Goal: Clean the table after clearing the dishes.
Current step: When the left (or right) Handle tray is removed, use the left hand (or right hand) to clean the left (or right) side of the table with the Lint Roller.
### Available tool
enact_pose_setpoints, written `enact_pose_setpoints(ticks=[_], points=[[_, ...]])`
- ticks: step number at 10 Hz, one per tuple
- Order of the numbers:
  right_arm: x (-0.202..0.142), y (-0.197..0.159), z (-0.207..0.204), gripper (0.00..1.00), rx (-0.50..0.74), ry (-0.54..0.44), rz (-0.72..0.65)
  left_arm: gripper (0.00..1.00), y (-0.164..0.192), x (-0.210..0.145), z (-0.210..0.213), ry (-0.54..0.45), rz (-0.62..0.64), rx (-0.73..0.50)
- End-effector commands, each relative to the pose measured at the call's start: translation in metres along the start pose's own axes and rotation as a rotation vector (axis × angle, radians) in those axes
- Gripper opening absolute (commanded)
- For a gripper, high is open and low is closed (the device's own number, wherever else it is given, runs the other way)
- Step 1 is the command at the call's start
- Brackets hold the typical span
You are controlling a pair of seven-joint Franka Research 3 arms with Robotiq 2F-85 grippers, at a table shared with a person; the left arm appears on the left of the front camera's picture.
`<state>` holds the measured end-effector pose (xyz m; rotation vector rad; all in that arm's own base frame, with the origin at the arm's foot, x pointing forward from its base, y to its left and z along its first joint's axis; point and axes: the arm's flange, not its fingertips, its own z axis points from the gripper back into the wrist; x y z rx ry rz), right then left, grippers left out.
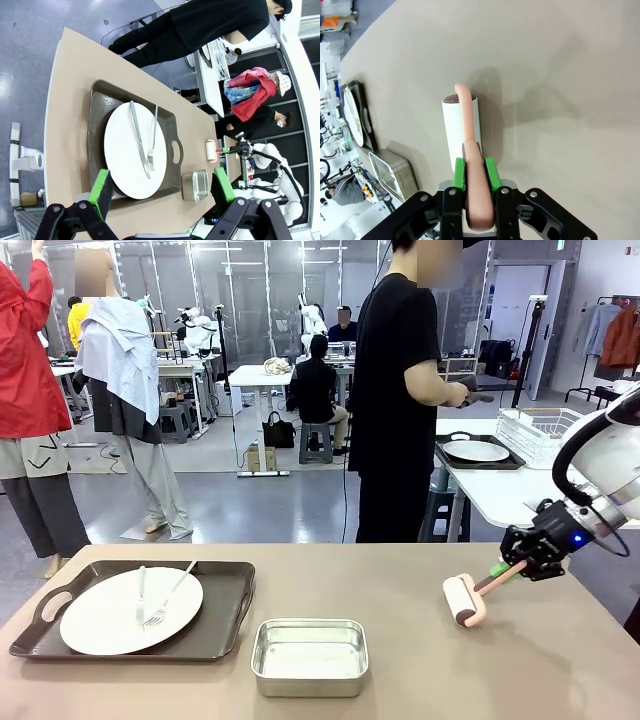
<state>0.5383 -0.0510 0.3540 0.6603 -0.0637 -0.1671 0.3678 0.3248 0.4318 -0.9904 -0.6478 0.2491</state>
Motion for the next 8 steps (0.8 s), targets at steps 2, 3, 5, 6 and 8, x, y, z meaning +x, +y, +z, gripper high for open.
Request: enact_pose_setpoints(ticks=[2,3,5,6,8], points=[[-0.011,-0.051,-0.002,0.2,-0.366,0.0,-0.074,1.0,0.0,0.001,0.004,0.002,-0.001,-0.011],[-0.013,-0.051,0.005,0.2,-0.426,-0.015,-0.09,1.0,0.0,0.001,0.004,0.002,-0.001,-0.011],[-0.016,-0.045,0.023,0.2,-0.529,-0.031,-0.111,1.0,0.0,0.001,0.004,0.002,-0.001,-0.011],[-0.017,-0.04,0.029,0.2,-0.592,-0.041,-0.125,1.0,0.0,0.001,0.004,0.002,-0.001,-0.011],[-0.02,-0.024,0.039,0.2,-0.637,-0.07,-0.115,1.0,0.0,0.001,0.004,0.002,-0.001,-0.011]])
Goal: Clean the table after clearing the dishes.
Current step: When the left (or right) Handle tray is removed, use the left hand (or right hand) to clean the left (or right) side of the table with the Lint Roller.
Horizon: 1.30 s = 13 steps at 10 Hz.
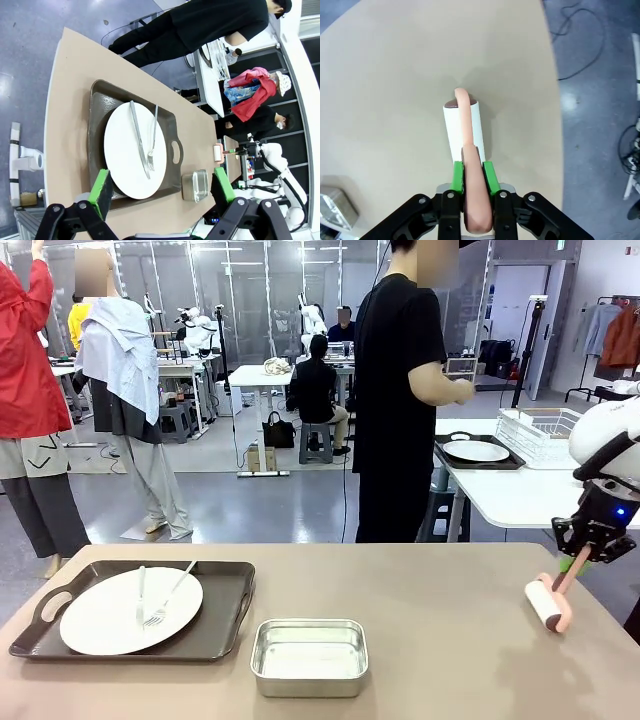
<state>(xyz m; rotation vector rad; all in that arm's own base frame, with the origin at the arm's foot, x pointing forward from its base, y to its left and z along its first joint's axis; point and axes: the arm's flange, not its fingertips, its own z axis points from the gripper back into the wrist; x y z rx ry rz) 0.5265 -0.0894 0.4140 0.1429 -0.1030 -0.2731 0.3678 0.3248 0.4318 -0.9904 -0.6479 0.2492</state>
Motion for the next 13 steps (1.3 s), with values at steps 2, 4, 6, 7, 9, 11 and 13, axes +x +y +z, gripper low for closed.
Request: enact_pose_setpoints(ticks=[2,4,6,7,9,11,13], points=[[-0.028,0.003,-0.016,0.2,-0.089,0.033,0.032,1.0,-0.001,0.001,0.004,0.002,-0.001,-0.011],[-0.043,0.019,0.02,0.2,-0.096,-0.059,0.065,1.0,-0.001,0.001,0.004,0.002,-0.001,-0.011],[-0.059,0.029,0.046,0.2,-0.109,-0.101,0.107,1.0,-0.001,0.001,0.004,0.002,-0.001,-0.011],[-0.068,0.031,0.06,0.2,-0.114,-0.124,0.129,1.0,-0.001,0.001,0.004,0.002,-0.001,-0.011],[-0.075,0.032,0.07,0.2,-0.119,-0.139,0.15,1.0,-0.001,0.001,0.004,0.002,-0.001,-0.011],[-0.06,0.029,0.064,0.2,-0.095,-0.116,0.155,1.0,-0.001,0.001,0.004,0.002,-0.001,-0.011],[-0.06,0.029,0.064,0.2,-0.095,-0.116,0.155,1.0,-0.001,0.001,0.004,0.002,-0.001,-0.011]])
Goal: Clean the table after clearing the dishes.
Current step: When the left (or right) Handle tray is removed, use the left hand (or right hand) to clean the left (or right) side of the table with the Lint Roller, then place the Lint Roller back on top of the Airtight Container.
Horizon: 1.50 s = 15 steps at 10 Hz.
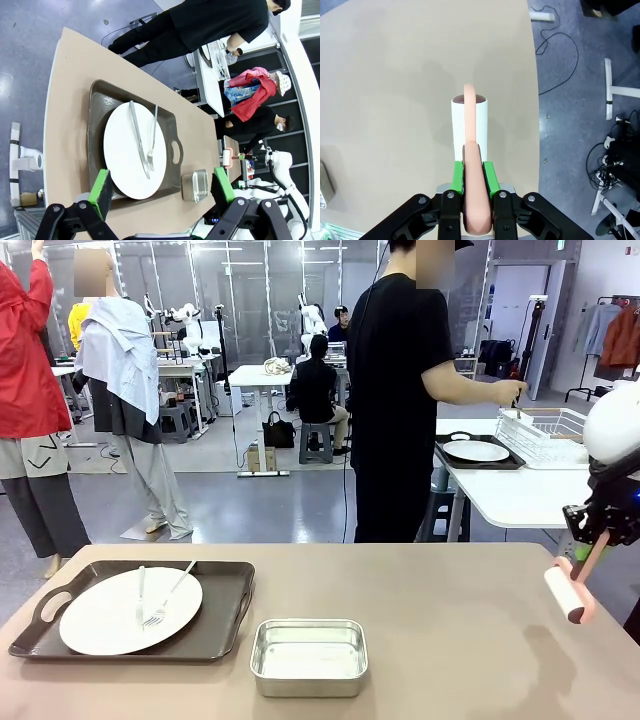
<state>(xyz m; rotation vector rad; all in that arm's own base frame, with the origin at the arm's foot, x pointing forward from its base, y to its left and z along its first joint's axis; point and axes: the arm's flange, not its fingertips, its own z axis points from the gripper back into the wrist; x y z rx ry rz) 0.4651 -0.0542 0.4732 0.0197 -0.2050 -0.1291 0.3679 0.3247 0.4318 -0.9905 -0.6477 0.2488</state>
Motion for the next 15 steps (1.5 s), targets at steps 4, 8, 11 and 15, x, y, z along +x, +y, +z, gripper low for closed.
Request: enact_pose_setpoints(ticks=[4,8,11,15], points=[[0.004,0.002,0.003,0.2,0.005,-0.01,-0.002,1.0,0.0,0.001,0.004,0.002,-0.001,-0.011],[0.004,0.002,0.003,0.2,0.005,-0.01,-0.002,1.0,0.0,0.001,0.004,0.002,-0.001,-0.011],[0.004,0.002,0.003,0.2,0.005,-0.01,-0.002,1.0,0.0,0.001,0.004,0.002,-0.001,-0.011],[0.03,0.088,0.04,0.2,-0.058,-0.103,0.276,1.0,0.0,0.001,0.004,0.002,-0.001,-0.011]])
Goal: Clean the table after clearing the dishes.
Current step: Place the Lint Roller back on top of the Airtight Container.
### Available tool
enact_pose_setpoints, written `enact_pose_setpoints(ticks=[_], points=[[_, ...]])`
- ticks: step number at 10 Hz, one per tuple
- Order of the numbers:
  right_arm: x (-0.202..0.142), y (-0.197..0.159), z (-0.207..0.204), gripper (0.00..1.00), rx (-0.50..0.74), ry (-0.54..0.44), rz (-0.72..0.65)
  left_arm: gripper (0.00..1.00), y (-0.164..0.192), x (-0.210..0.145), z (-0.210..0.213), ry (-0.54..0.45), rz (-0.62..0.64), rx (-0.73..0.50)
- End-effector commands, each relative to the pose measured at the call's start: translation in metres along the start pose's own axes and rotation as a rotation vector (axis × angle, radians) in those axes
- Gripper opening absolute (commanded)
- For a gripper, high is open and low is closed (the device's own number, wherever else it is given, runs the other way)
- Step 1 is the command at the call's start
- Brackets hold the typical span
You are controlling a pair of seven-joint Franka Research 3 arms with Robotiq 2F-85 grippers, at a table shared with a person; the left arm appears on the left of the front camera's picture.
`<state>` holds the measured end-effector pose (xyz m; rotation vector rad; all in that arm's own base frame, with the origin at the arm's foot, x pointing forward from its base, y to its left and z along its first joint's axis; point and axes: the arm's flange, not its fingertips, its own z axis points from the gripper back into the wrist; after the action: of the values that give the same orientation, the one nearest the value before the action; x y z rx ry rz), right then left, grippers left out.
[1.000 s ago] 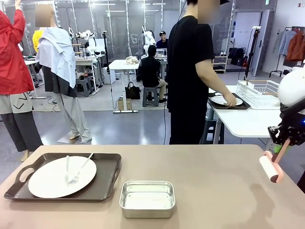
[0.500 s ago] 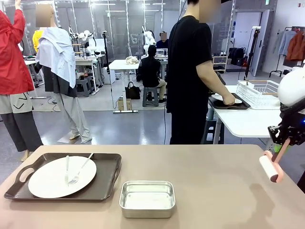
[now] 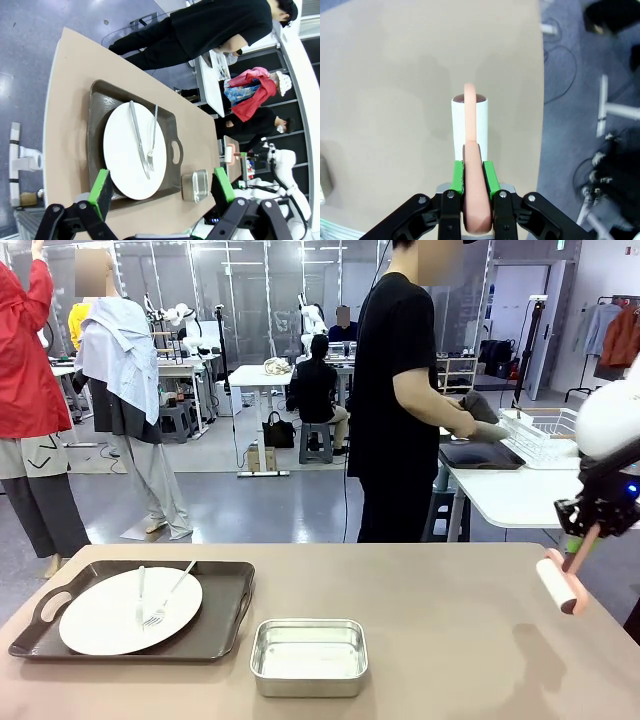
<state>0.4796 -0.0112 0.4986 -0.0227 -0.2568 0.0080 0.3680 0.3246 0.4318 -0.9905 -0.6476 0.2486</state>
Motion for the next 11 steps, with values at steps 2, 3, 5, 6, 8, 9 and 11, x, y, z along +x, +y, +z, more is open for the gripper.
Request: enact_pose_setpoints(ticks=[2,3,5,6,8,9,11], points=[[0.041,0.117,0.054,0.2,-0.043,-0.138,0.379,1.0,0.0,0.001,0.004,0.002,-0.001,-0.011],[0.043,0.152,0.069,0.2,-0.053,-0.166,0.509,1.0,0.0,0.001,0.004,0.002,-0.001,-0.011],[0.023,0.231,0.086,0.2,-0.017,-0.213,0.817,1.0,0.0,0.001,0.004,0.002,-0.001,-0.011],[0.008,0.264,0.082,0.2,0.03,-0.191,0.954,1.0,0.0,0.001,0.004,0.002,-0.001,-0.011],[-0.032,0.314,0.079,0.2,0.186,-0.182,1.196,1.0,0.0,0.001,0.004,0.002,-0.001,-0.011],[-0.049,0.33,0.076,0.2,0.224,-0.163,1.288,1.0,0.0,0.001,0.004,0.002,-0.001,-0.011],[-0.073,0.354,0.066,0.2,0.262,-0.114,1.387,1.0,0.0,0.001,0.004,0.002,-0.001,-0.011]])
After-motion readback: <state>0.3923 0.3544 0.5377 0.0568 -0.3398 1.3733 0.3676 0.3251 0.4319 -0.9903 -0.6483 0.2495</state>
